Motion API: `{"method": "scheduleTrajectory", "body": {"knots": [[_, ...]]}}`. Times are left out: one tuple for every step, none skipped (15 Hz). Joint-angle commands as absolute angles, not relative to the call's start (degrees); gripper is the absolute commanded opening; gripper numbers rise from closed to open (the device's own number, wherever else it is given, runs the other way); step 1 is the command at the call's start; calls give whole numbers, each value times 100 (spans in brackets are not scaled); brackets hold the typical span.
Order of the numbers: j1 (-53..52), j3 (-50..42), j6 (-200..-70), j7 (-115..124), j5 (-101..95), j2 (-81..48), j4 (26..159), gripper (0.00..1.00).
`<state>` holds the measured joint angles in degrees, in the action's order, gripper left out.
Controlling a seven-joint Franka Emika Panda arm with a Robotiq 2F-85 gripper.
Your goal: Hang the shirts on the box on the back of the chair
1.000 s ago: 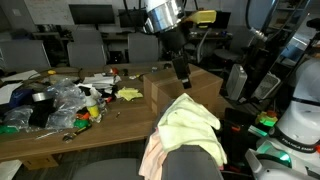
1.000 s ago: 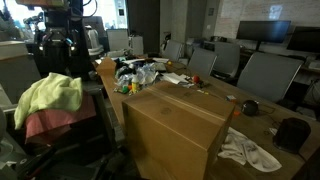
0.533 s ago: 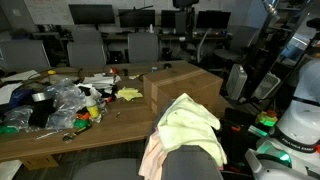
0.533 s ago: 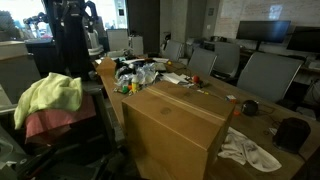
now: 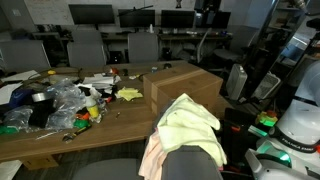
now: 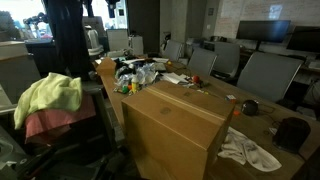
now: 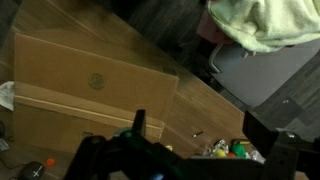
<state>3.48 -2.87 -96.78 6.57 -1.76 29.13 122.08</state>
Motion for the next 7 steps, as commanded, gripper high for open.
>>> {"method": "scheduleTrajectory", "body": {"knots": [[666,-512,-10360,968,25,3738,13071,100],[737,-621,-10512,913,98,3943,13299,100],[798,-701,-10626,824,130,4093,13478,100],[753,-559,-10234,784,-10,3573,12957,100],[810,-623,-10329,777,16,3720,13132,100],[839,-664,-10386,773,33,3839,13258,100],[847,-679,-10405,771,52,3925,13334,100]]}}
